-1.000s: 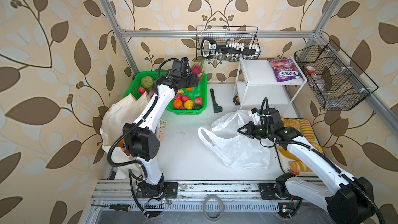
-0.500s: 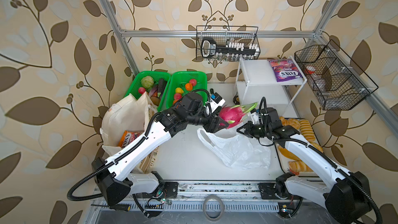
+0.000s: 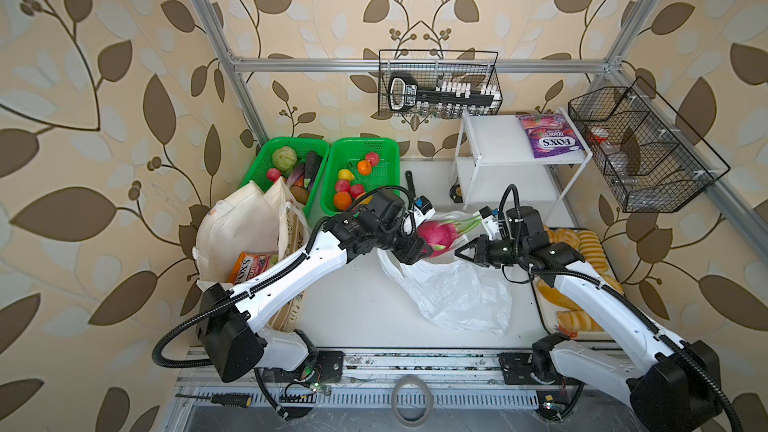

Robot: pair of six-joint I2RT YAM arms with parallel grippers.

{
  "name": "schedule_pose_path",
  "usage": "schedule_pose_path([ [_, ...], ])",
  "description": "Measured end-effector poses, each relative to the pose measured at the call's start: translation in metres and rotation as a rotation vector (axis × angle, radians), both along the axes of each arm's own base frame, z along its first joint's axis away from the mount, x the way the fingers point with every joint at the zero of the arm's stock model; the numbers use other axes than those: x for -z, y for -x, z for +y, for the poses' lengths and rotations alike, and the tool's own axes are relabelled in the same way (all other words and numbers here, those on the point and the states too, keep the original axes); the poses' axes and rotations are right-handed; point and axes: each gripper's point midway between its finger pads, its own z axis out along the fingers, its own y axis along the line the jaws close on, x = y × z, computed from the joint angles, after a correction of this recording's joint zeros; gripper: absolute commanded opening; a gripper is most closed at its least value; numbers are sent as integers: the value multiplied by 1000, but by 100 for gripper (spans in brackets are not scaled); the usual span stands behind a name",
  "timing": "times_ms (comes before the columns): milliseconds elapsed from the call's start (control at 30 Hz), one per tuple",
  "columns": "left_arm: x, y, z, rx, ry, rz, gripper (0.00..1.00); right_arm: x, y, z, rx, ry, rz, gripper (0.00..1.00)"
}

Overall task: Place the mixed food into the grocery bags and tie them
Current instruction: 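Carry the dragon fruit with the left gripper toward the bag held by the right gripper, then lower the dragon fruit into the white plastic bag with the left gripper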

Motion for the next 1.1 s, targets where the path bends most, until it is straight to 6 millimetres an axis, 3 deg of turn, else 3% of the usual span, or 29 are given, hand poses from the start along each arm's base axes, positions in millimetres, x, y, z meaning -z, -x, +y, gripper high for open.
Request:
schedule_pose_path([
  [133,8,-4,14,-63,-27,-41,44,-9,6,-2,-38,-4,-23,0],
  [300,6,7,31,-59,-36,-106,46,-20,9,-7,-48,-45,-36,0],
  [533,4,23,33,6,-30,-99,46,-45,4,-3,-43,-144,-75,0],
  [900,11,44,53,51,-129,-45,43,-63,-10,-4,7,-206,-103,0],
  [1100,8,43,67,23,-202,-58,44,-65,-12,-4,9,-217,-114,0],
])
